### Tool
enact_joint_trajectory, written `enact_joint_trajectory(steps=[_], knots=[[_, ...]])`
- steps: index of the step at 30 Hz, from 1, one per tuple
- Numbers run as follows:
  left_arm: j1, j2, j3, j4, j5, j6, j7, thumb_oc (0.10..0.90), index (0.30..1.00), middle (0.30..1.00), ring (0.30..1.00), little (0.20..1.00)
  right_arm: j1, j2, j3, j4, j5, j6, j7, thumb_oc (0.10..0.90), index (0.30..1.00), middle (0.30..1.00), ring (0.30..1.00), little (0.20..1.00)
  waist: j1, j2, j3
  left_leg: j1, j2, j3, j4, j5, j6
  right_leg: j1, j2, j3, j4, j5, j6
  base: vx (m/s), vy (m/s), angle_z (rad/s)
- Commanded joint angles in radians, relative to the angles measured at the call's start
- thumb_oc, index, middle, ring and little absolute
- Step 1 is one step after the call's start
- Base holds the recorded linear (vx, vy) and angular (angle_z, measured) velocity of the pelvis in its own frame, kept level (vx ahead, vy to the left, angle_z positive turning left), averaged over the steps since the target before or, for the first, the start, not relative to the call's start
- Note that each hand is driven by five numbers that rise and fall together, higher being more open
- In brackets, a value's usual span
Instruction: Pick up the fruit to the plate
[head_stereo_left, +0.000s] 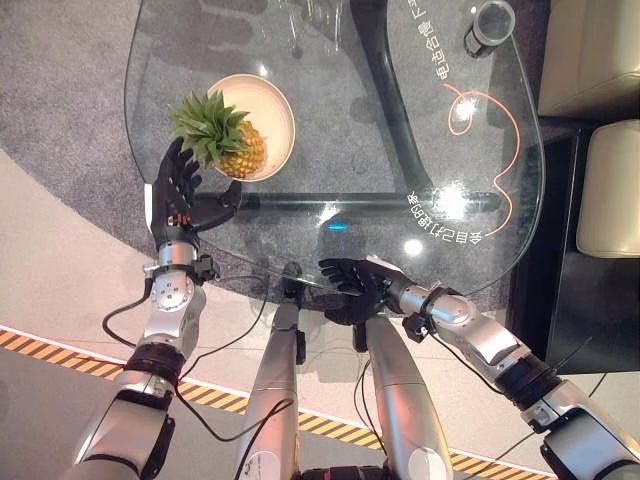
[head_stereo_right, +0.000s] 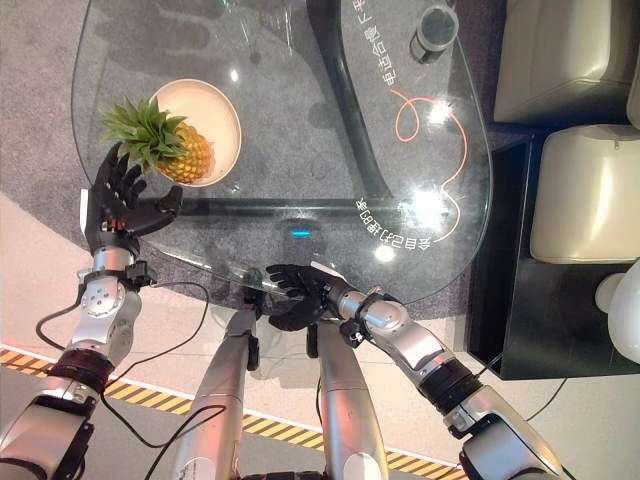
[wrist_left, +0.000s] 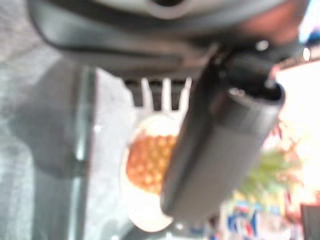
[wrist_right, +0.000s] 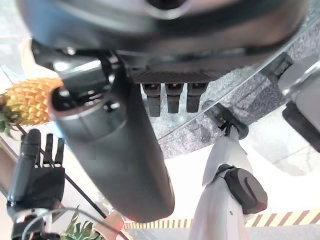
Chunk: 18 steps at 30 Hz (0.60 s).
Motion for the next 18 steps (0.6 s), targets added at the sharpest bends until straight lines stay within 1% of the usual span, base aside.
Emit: enact_joint_trajectory(steps=[1, 3, 6, 7, 11, 12, 13, 14, 16, 18], knots=[[0.030, -0.011, 0.088, -0.049, -0.047, -0.034, -0.051, 0.800, 0.900, 0.900, 0.900, 0.900, 0.071, 0.001, -0.012, -0.110, -0.002, -0.065, 0.041, 0.800, 0.900, 0.900, 0.900, 0.900, -0.009, 0.020, -0.025, 0.054, -0.053, -0.032, 0.044, -0.037, 0.014, 0.148, -0.007, -0.046, -0.163, 0.031, 0.039, -0.02, -0.049, 0.02], [0.054, -0.017, 0.091, -0.050, -0.054, -0.029, -0.063, 0.800, 0.900, 0.900, 0.900, 0.900, 0.082, 0.000, -0.019, -0.104, -0.004, -0.073, 0.047, 0.800, 0.900, 0.900, 0.900, 0.900, -0.005, 0.020, -0.025, 0.075, -0.053, -0.037, 0.029, -0.030, 0.014, 0.169, -0.008, -0.050, -0.175, 0.037, 0.041, -0.02, -0.039, 0.03], [0.134, -0.042, 0.100, -0.051, -0.073, -0.024, -0.094, 0.800, 0.900, 0.900, 0.900, 0.900, 0.118, -0.004, -0.033, -0.098, -0.008, -0.076, 0.060, 0.800, 0.900, 0.900, 0.900, 0.900, 0.008, 0.019, -0.025, 0.151, -0.053, -0.048, -0.010, -0.028, 0.015, 0.245, -0.013, -0.056, -0.203, 0.033, 0.045, -0.01, -0.032, 0.11], [0.139, -0.043, 0.101, -0.051, -0.076, -0.024, -0.098, 0.800, 0.900, 0.900, 0.900, 0.900, 0.119, -0.006, -0.035, -0.096, -0.007, -0.077, 0.062, 0.800, 0.900, 0.900, 0.900, 0.900, 0.009, 0.020, -0.025, 0.156, -0.053, -0.050, -0.016, -0.023, 0.015, 0.250, -0.013, -0.058, -0.209, 0.038, 0.046, -0.01, -0.021, 0.15], [0.207, -0.061, 0.108, -0.056, -0.090, 0.015, -0.136, 0.800, 0.900, 0.900, 0.900, 0.900, 0.152, -0.010, -0.068, -0.077, -0.010, -0.085, 0.090, 0.800, 0.900, 0.900, 0.900, 0.900, 0.023, 0.019, -0.025, 0.242, -0.049, -0.059, -0.054, -0.023, 0.016, 0.341, -0.020, -0.070, -0.242, 0.036, 0.050, -0.01, -0.029, 0.05], [0.208, -0.061, 0.108, -0.057, -0.090, 0.015, -0.136, 0.800, 0.900, 0.900, 0.900, 0.900, 0.153, -0.009, -0.067, -0.077, -0.010, -0.085, 0.091, 0.800, 0.900, 0.900, 0.900, 0.900, 0.023, 0.019, -0.025, 0.243, -0.049, -0.059, -0.056, -0.023, 0.016, 0.343, -0.020, -0.070, -0.244, 0.037, 0.050, -0.01, -0.025, 0.08], [0.225, -0.061, 0.112, -0.058, -0.094, 0.038, -0.152, 0.800, 0.900, 0.900, 0.900, 0.900, 0.164, -0.010, -0.075, -0.066, -0.011, -0.092, 0.091, 0.800, 0.900, 0.900, 0.900, 0.900, 0.026, 0.019, -0.025, 0.270, -0.046, -0.062, -0.065, -0.025, 0.015, 0.373, -0.021, -0.072, -0.256, 0.036, 0.051, 0.00, -0.026, 0.09], [0.234, -0.065, 0.111, -0.057, -0.087, 0.048, -0.156, 0.800, 0.900, 0.900, 0.900, 0.900, 0.169, -0.009, -0.078, -0.061, -0.006, -0.091, 0.085, 0.800, 0.900, 0.900, 0.900, 0.900, 0.028, 0.018, -0.029, 0.283, -0.045, -0.064, -0.071, -0.026, 0.015, 0.385, -0.021, -0.072, -0.262, 0.036, 0.052, -0.01, -0.041, 0.16], [0.279, -0.080, 0.112, -0.050, -0.108, 0.081, -0.178, 0.800, 0.900, 0.900, 0.900, 0.900, 0.201, 0.004, -0.093, -0.036, -0.004, -0.085, 0.075, 0.800, 0.900, 0.900, 0.900, 0.900, 0.033, 0.018, -0.056, 0.319, -0.041, -0.069, -0.100, -0.024, 0.015, 0.424, -0.020, -0.072, -0.288, 0.039, 0.056, 0.01, -0.026, 0.17], [0.295, -0.088, 0.113, -0.044, -0.109, 0.090, -0.189, 0.800, 0.900, 0.900, 0.900, 0.900, 0.216, 0.008, -0.098, -0.023, -0.011, -0.085, 0.074, 0.800, 0.900, 0.900, 0.900, 0.900, 0.033, 0.018, -0.065, 0.334, -0.039, -0.070, -0.112, -0.024, 0.014, 0.440, -0.021, -0.072, -0.298, 0.040, 0.057, 0.01, -0.010, 0.07]])
